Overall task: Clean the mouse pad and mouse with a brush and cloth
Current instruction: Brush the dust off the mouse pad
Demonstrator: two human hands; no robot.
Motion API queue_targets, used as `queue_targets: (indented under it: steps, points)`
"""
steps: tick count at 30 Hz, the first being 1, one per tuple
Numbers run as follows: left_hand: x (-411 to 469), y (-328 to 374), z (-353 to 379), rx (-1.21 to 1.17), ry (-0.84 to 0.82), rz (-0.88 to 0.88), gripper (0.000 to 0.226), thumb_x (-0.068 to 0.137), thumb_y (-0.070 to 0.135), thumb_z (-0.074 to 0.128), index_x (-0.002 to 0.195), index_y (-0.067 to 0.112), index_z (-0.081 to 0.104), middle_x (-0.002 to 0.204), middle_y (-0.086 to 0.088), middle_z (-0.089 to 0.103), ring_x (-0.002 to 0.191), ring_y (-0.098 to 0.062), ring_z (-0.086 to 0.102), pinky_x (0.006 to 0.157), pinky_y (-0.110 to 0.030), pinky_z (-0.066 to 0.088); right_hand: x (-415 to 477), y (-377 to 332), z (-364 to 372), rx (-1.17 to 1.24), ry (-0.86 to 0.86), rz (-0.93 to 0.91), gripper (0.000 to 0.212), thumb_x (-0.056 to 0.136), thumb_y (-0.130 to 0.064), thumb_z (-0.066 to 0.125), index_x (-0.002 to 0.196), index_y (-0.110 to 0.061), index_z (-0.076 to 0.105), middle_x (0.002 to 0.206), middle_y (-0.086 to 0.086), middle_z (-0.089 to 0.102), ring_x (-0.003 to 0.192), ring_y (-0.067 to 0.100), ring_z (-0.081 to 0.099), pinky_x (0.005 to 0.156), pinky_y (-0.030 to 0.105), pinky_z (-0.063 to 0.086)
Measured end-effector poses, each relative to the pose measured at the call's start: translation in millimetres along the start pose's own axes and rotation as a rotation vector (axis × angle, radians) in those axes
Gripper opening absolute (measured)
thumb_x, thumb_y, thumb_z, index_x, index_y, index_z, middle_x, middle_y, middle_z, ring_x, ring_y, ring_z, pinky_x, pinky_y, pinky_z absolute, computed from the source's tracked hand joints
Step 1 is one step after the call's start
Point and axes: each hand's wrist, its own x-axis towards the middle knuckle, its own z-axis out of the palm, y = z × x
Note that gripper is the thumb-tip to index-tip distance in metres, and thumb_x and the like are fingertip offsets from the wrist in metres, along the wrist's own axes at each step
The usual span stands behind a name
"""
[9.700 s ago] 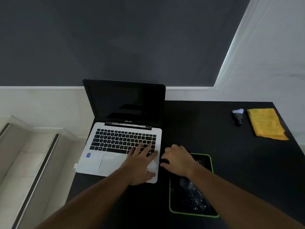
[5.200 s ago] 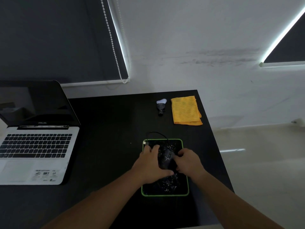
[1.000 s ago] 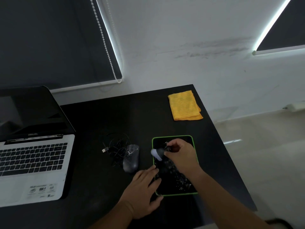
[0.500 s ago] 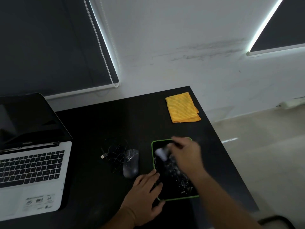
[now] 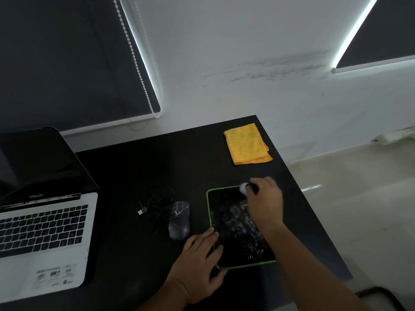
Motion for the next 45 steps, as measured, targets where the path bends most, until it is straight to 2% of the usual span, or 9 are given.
queue_targets:
  steps: [3,8,17,21,26,30,35,39,45]
  points:
    - [-0.8,-1.0,0.7,-0.019,0.007,-0.007,0.051,0.093,0.056,0.064,0.128,0.02,0.067,0.149,-0.007,0.054,0.147,-0.023,0.039,0.112,-0.046,0.04,-23.4,-10.7,14.7,0.048,-0.428,-0.152,0.023,0.086,-0.016,0.079,0.11,-0.014,0.078,0.106,0.001,0.073,0.087,0.012,0.067,0.082,0.027,0.057]
    - [-1.3,-0.2,2.3,-0.015,0.031,-0.006,0.049,0.095,0.056,0.062,0.127,0.019,0.069,0.15,-0.007,0.054,0.15,-0.022,0.037,0.112,-0.046,0.04,-4.8,26.0,-21.7,0.024,0.142,0.158,0.015,0.089,-0.012,0.076,0.104,-0.009,0.076,0.098,0.005,0.066,0.088,0.021,0.066,0.077,0.026,0.046]
    - [-2.1,0.4,3.0,-0.032,0.044,-0.016,0.048,0.093,0.053,0.066,0.127,0.019,0.069,0.149,-0.006,0.054,0.149,-0.022,0.038,0.109,-0.051,0.044,-14.2,23.8,-21.7,0.037,0.071,0.061,0.006,0.089,-0.015,0.077,0.095,-0.014,0.076,0.091,-0.001,0.061,0.082,0.013,0.063,0.072,0.018,0.043]
    - [-3.3,-1.2,3.9,-0.037,0.011,-0.03,0.05,0.094,0.057,0.062,0.131,0.023,0.064,0.154,-0.009,0.047,0.146,-0.026,0.04,0.108,-0.049,0.045,-49.9,5.1,-6.1,0.037,-0.462,-0.267,0.013,0.085,-0.02,0.08,0.098,-0.02,0.077,0.092,-0.009,0.064,0.083,0.003,0.062,0.077,0.02,0.052]
    - [-4.5,0.0,4.4,-0.03,0.021,-0.069,0.05,0.092,0.058,0.064,0.127,0.023,0.064,0.152,-0.013,0.046,0.127,-0.03,0.054,0.104,-0.046,0.049,-20.3,24.1,-37.0,0.035,-0.001,0.046,0.007,0.088,-0.017,0.078,0.089,-0.012,0.074,0.091,0.001,0.065,0.074,0.008,0.06,0.066,0.014,0.047]
    - [-3.2,0.2,2.9,0.0,0.042,-0.039,0.051,0.089,0.057,0.067,0.125,0.021,0.066,0.148,-0.014,0.05,0.131,-0.027,0.047,0.103,-0.045,0.05,-43.1,9.4,-17.7,0.041,-0.535,-0.124,0.017,0.086,-0.017,0.08,0.103,-0.017,0.077,0.096,-0.003,0.07,0.075,0.003,0.064,0.078,0.028,0.059]
    - [-1.2,2.5,-0.1,-0.018,0.059,-0.03,0.049,0.091,0.053,0.068,0.124,0.018,0.066,0.145,-0.011,0.052,0.141,-0.026,0.046,0.107,-0.047,0.047,-16.3,30.5,-29.2,0.0,-0.013,0.022,0.014,0.088,-0.012,0.077,0.101,-0.011,0.074,0.097,0.002,0.066,0.085,0.015,0.065,0.077,0.025,0.049]
    - [-2.3,1.5,1.7,-0.003,0.037,-0.031,0.05,0.091,0.053,0.067,0.124,0.016,0.066,0.146,-0.014,0.052,0.142,-0.026,0.043,0.106,-0.048,0.046,-29.1,9.1,-23.6,0.111,-0.546,-0.087,0.017,0.086,-0.014,0.08,0.101,-0.021,0.076,0.089,-0.01,0.07,0.072,0.002,0.068,0.072,0.023,0.055]
    - [0.0,2.5,0.4,0.032,0.006,-0.035,0.051,0.093,0.055,0.062,0.126,0.015,0.066,0.147,-0.01,0.052,0.15,-0.024,0.036,0.112,-0.045,0.039,-28.2,32.5,-32.7,-0.001,0.02,-0.068,0.008,0.09,-0.015,0.076,0.098,-0.014,0.074,0.094,-0.002,0.062,0.08,0.015,0.063,0.073,0.028,0.052]
